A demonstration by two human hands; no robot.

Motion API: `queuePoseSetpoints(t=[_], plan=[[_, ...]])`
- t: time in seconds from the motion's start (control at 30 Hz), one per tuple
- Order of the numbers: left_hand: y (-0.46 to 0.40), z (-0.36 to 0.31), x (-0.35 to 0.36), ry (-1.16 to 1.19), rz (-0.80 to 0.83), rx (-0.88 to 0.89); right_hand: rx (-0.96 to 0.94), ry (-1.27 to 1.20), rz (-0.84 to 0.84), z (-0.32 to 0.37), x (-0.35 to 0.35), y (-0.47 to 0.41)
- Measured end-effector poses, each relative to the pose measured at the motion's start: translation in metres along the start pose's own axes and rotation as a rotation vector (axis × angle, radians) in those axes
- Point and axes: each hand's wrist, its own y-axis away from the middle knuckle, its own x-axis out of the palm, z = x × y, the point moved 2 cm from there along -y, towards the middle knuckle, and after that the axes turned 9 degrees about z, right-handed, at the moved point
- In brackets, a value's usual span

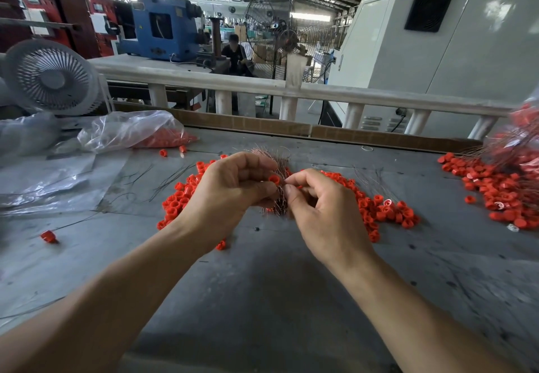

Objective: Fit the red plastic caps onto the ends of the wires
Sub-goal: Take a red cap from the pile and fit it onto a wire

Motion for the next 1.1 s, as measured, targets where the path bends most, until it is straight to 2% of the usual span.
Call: queuePoseSetpoints(t=[0.93,1.1], plan=[[0.0005,-0.0031,0.0006,-0.039,-0.032,0.026,-0.06,-0.026,-0.089,0.0081,-0.0044,0.0011],[0.0014,-0.0043,0.0008,-0.038,-0.025,0.034,-0.072,-0.037,-0.06,0.0094,-0.0031,0.0014]])
